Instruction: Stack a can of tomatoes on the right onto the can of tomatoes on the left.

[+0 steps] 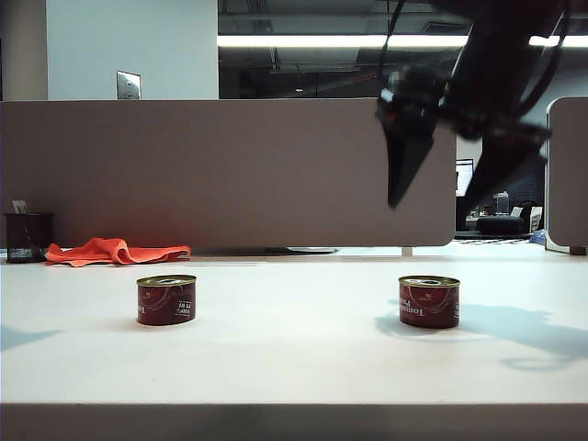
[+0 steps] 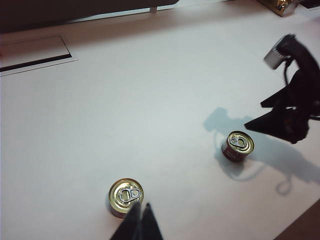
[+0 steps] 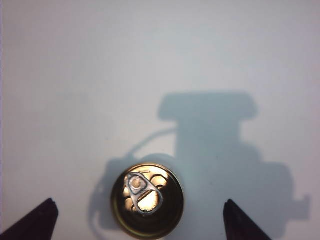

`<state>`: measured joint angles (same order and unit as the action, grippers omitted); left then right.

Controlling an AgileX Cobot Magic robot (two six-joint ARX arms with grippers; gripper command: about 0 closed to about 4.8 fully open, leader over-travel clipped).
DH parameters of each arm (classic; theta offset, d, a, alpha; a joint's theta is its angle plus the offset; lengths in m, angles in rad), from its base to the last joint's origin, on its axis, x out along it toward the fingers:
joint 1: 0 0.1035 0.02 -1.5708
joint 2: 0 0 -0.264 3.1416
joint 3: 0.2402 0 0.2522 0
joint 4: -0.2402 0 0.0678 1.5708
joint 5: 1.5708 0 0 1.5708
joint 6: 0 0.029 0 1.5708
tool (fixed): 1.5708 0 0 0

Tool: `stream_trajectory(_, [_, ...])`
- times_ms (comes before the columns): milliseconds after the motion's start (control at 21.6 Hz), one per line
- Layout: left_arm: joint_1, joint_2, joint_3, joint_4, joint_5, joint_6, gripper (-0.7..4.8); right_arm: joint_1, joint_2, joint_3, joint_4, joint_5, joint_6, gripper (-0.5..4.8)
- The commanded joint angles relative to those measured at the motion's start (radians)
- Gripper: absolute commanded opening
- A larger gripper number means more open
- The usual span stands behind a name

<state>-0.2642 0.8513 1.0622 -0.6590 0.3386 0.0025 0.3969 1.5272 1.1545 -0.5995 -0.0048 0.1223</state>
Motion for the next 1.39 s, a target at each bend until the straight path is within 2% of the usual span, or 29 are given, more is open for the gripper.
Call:
stream_trajectory(46, [0.000, -0.002, 0.008, 0.009, 0.006, -0.002, -0.01, 0.001, 0.036, 0.006, 0.000, -0.018, 0.044, 4.79])
stream_trajectory(603, [0.001, -0.002, 0.008, -0.021, 0.006, 0.000, -0.01, 0.001, 0.163, 0.006, -0.013, -0.017, 0.076, 4.79])
stream_trajectory(1113, [0.001, -0.002, 0.008, -0.029, 0.006, 0.008, -0.02, 0.002, 0.177, 0.006, -0.020, -0.017, 0.089, 4.78])
stream_trajectory(1206, [0.001, -0.002, 0.008, -0.028, 0.006, 0.008, -0.01, 0.002, 0.189, 0.006, -0.026, -0.017, 0.088, 4.02])
stream_trajectory(1391, [0.001, -0.002, 0.008, -0.028, 0.005, 0.008, -0.02, 0.008, 0.192, 0.006, -0.025, -0.017, 0.088, 3.18])
